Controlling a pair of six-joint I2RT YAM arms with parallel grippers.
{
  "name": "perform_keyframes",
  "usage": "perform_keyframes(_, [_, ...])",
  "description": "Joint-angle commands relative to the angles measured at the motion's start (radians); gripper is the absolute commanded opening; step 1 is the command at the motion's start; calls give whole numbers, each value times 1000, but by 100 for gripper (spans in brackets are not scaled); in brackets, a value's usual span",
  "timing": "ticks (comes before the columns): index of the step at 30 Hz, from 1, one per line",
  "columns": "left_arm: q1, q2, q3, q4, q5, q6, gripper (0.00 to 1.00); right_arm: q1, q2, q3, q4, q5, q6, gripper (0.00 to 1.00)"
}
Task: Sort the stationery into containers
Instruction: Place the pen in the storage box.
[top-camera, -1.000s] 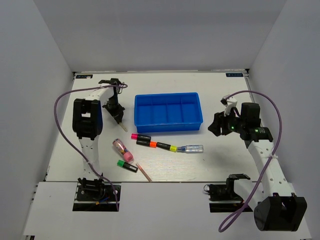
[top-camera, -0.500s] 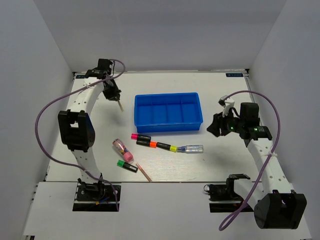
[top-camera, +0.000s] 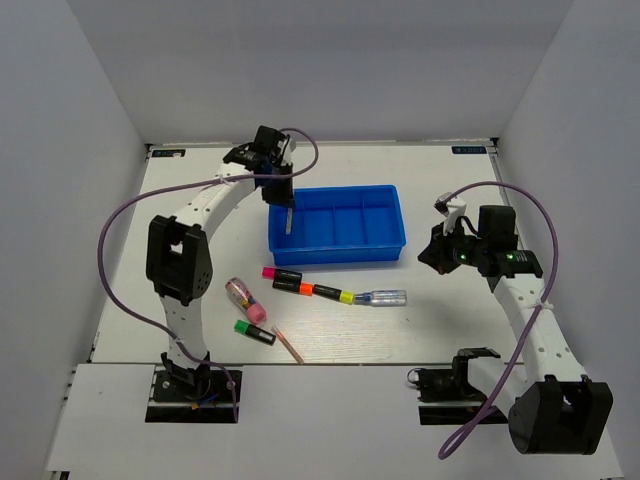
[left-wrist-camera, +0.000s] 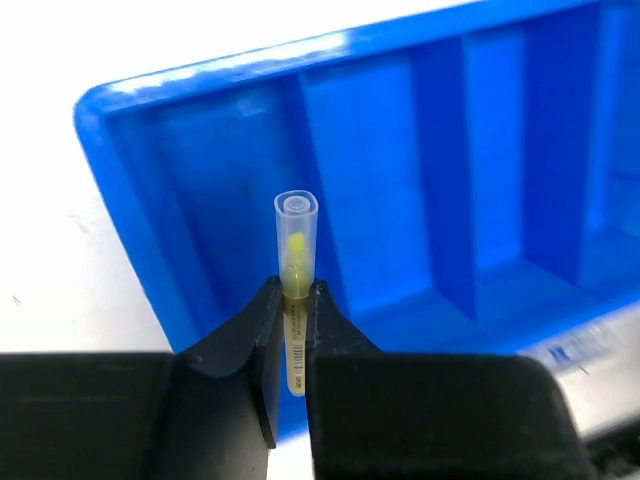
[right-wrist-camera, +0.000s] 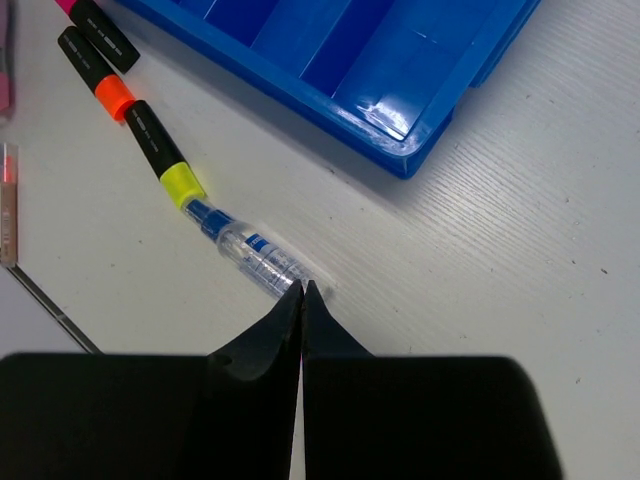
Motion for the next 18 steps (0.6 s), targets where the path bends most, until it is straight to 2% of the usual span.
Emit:
perform_keyframes(1, [-11,-4,-19,53,-56,28,7,0,-4,11,3,-17,-20,1])
perform_keyframes(4, [-17,16,-22,57,-81,27,16,0,-4,8,3,-17,-20,5])
perform_keyframes(5, [-22,25,-22,60,-94,30,31,0,-4,11,2,-15,-22,7])
perform_keyframes(6, [-29,27,-25,62,-96,30,38,2,-4,6,0,-18,-23,11])
perform_keyframes(7, [-31,28,-27,62,-102,30,49,2,-6,8,0,-18,-25,20])
perform_keyframes(9, [-43,21,-28,71,-110,30,58,0,-6,8,0,-18,-24,28])
perform_keyframes(12, [-54,1,-22,70,-118,34,64,0,-6,11,-4,-21,-25,29])
perform_keyframes(14, [-53,-40,-15,59,-124,22,62,-3,-9,11,-1,-21,-27,30])
perform_keyframes(15, [-56,-54,-31,54,-125,4,45,2,-7,12,-4,-18,-25,30])
perform_keyframes(17, [-57,-155,-108,22,-188,-70,33,-1,-6,12,-6,-15,-25,30])
perform_keyframes(18, [-57,-186,-131,5,-304,-144,24,-3,-4,14,-6,-15,-24,30])
